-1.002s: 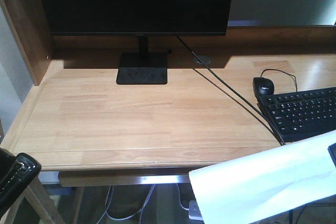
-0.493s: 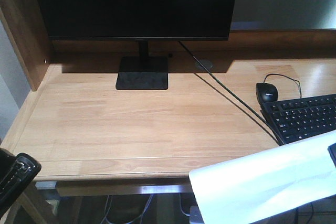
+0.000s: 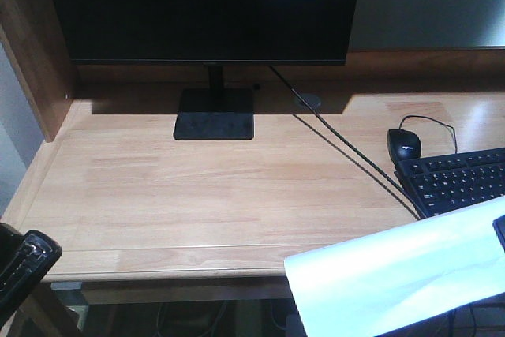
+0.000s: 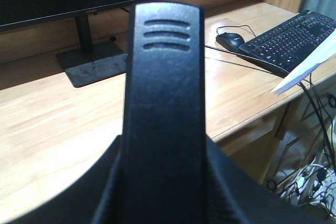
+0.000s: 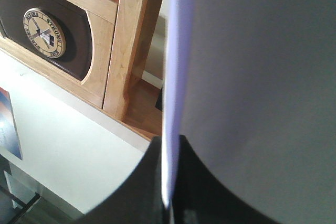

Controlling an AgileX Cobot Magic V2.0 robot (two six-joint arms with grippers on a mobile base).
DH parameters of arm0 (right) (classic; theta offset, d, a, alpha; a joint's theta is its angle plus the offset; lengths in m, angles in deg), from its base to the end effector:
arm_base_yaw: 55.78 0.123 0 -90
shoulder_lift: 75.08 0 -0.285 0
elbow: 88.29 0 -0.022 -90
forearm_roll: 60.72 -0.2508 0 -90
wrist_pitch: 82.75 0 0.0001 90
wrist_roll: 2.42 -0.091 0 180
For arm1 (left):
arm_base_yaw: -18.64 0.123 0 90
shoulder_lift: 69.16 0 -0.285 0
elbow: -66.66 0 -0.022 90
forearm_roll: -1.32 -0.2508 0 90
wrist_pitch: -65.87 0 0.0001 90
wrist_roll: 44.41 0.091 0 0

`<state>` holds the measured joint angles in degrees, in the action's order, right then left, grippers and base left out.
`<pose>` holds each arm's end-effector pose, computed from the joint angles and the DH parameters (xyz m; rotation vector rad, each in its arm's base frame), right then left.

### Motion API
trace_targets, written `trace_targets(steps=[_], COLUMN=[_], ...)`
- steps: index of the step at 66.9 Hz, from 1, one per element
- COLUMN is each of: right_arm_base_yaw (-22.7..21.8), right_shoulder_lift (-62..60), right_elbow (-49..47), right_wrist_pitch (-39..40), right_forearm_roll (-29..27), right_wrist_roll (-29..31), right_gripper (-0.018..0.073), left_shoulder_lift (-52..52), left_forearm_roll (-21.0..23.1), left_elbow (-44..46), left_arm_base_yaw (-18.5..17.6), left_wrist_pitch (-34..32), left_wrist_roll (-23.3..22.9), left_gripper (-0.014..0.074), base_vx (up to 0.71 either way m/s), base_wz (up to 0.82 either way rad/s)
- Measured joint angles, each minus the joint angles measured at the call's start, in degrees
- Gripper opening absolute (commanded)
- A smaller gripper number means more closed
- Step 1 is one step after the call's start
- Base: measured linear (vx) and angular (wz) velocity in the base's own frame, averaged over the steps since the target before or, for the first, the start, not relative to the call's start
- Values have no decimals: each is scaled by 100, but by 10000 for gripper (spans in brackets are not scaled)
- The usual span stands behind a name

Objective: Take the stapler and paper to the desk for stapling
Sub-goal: 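Approach the desk edge holding the paper in the right gripper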

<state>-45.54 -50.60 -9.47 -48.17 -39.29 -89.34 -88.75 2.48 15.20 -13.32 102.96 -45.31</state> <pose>0.0692 0.0317 0.2343 0.4846 1.2648 1.3148 0.0401 -0.0264 0.2924 0.5043 1.8406 -0.4131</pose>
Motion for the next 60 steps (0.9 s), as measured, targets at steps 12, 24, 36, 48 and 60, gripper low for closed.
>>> trace_targets(steps=[12,24,36,48,60], right_arm_base_yaw=[0,0,0,0,0], right_shoulder_lift=[0,0,0,0,0], right_elbow=[0,0,0,0,0], right_wrist_pitch=[0,0,0,0,0], right_forearm_roll=[0,0,0,0,0], right_wrist_roll=[0,0,0,0,0], right_gripper=[-5,-5,-5,-5,-5], left_shoulder_lift=[0,0,0,0,0], left_forearm_roll=[0,0,0,0,0], left_elbow=[0,0,0,0,0], left_arm_base_yaw=[0,0,0,0,0], left_wrist_pitch=[0,0,0,0,0], left_wrist_roll=[0,0,0,0,0], left_gripper=[-7,-7,-7,-7,-7], base_vx=[3,3,3,3,2], base_wz=[0,0,0,0,0])
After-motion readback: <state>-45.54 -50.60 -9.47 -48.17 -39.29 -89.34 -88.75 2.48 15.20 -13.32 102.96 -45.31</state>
